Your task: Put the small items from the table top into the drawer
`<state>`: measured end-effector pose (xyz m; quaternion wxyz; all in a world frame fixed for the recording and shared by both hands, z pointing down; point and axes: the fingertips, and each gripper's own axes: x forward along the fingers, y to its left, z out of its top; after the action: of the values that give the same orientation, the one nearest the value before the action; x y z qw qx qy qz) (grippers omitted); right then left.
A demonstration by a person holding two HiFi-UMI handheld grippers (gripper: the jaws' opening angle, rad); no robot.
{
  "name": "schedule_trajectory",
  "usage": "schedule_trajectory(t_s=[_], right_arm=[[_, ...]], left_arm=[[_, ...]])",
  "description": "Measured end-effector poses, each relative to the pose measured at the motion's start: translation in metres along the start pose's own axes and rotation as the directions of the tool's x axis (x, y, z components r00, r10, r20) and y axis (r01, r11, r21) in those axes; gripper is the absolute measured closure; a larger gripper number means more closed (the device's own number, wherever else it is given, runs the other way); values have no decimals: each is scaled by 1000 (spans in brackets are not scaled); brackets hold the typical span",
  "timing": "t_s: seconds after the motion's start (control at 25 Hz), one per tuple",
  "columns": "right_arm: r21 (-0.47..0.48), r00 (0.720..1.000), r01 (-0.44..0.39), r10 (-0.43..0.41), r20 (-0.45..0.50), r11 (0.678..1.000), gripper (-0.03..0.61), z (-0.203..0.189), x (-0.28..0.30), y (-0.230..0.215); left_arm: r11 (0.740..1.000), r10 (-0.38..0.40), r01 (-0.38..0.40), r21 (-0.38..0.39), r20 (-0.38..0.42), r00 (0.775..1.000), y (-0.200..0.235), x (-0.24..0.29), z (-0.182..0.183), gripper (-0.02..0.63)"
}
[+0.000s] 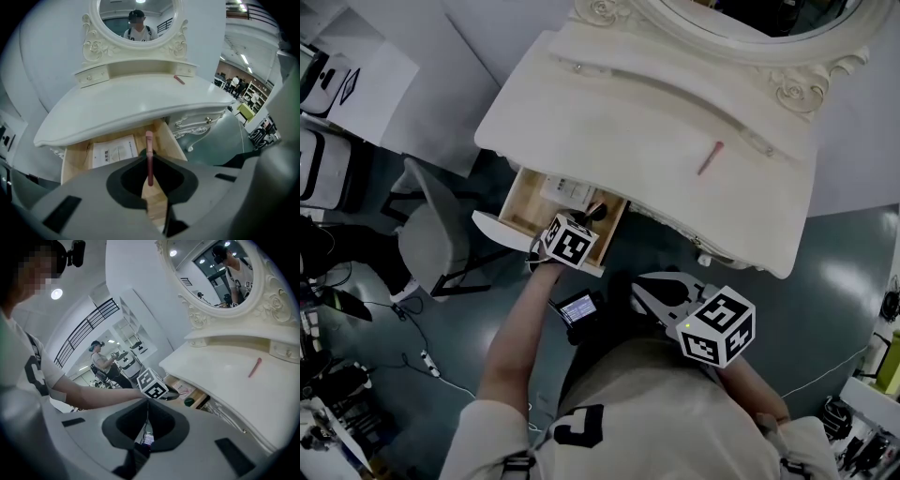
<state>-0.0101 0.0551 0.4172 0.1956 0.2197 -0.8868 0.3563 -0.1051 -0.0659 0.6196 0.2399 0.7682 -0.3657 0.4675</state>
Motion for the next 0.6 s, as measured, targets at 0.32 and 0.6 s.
schedule_trajectory(t_s=[0.32,0.6], right_arm=[[29,1000,-21,20,13,999,551,-3,-4,-9],[68,1000,-6,6,6,998,551,-10,-6,-19]], left_arm=[[1000,-12,14,23,-54,998,-5,23,3,525],[998,-55,55,-6,-98,994,-13,42,-2,525]])
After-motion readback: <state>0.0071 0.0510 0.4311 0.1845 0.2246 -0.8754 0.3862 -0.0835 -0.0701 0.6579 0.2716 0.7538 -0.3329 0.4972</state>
